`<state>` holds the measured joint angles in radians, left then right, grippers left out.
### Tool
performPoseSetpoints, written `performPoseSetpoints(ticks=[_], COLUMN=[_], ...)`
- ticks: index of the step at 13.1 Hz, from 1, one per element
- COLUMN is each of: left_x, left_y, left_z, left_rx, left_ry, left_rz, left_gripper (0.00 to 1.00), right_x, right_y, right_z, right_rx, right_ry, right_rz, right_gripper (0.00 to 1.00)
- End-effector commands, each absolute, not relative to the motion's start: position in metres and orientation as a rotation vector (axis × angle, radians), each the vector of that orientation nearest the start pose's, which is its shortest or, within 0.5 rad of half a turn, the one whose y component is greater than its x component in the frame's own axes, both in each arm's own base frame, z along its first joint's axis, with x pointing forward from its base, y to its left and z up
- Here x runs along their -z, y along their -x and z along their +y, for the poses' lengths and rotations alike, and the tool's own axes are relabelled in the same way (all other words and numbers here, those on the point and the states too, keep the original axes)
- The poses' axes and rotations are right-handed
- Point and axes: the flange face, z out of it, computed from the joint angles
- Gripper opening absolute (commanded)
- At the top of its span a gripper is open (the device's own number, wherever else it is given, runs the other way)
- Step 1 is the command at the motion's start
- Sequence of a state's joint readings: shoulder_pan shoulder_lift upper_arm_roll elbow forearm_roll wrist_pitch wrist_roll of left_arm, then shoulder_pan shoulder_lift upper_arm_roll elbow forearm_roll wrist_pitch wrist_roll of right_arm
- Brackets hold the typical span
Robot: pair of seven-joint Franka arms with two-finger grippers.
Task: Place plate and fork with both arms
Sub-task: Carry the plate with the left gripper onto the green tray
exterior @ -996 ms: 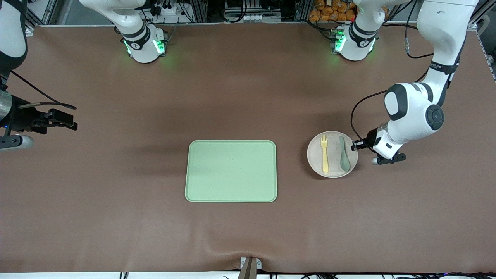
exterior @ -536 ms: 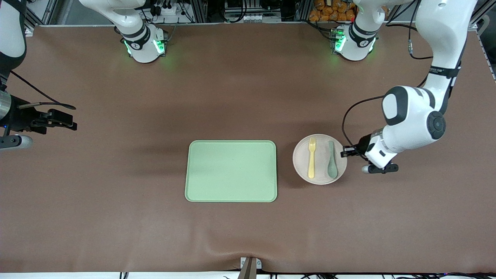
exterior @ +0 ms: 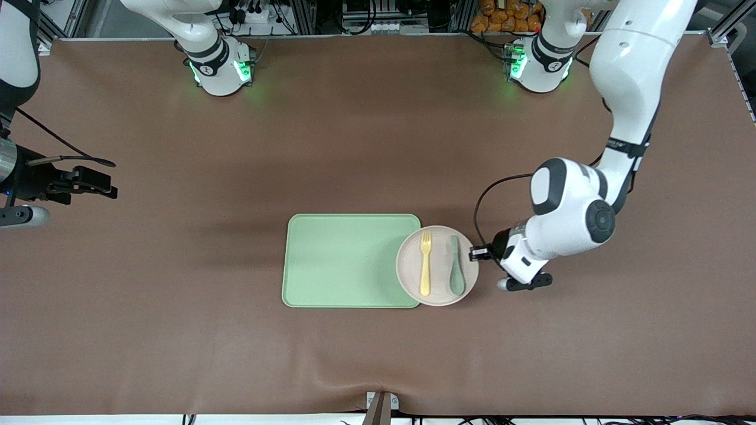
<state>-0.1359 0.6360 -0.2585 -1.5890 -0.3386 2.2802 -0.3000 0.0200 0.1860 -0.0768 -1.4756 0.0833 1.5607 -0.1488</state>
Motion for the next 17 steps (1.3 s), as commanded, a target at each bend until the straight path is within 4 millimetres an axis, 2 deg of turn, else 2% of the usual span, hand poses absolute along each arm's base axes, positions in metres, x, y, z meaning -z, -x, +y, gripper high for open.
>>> performPoseSetpoints(ticks=[1,2,4,7,9,11,13,17], left_x=[-0.274,-0.271,-0.26,-0.239,-0.231,-0.219,-0.212,-0.188], left_y=[-0.68,-0.682,-0.683,-0.674,-0.66,-0.655,-0.644,-0.642], left_z=[-0.285,-0.301,-0.323,-0.345,-0.369,-0.374,-0.39,-0.396], left_rx=[-0.166,-0.178,-0.187,-0.18,-0.207,-0.243,-0.255,-0.185], left_ry=[3.563,3.557,3.559,3.568,3.566,3.553,3.552,3.565], left_rz=[-0.401,-0.465,-0.481,-0.454,-0.407,-0.417,-0.379,-0.417], left_gripper=[0.0,0.0,0.0,0.0,0.0,0.0,0.0,0.0], right_x=[-0.564,-0.564,-0.563,-0.563,-0.564,-0.562,-0.561,-0.555], right_y=[-0.607,-0.607,-0.607,-0.607,-0.607,-0.607,-0.607,-0.611], right_z=[-0.023,-0.023,-0.023,-0.024,-0.024,-0.029,-0.03,-0.015], right_rx=[-0.134,-0.134,-0.136,-0.136,-0.134,-0.14,-0.14,-0.146], right_ry=[3.04,3.04,3.04,3.04,3.04,3.04,3.038,2.983], right_rz=[-0.136,-0.136,-0.133,-0.133,-0.134,-0.122,-0.119,-0.126], right_gripper=[1.0,1.0,1.0,1.0,1.0,1.0,1.0,1.0])
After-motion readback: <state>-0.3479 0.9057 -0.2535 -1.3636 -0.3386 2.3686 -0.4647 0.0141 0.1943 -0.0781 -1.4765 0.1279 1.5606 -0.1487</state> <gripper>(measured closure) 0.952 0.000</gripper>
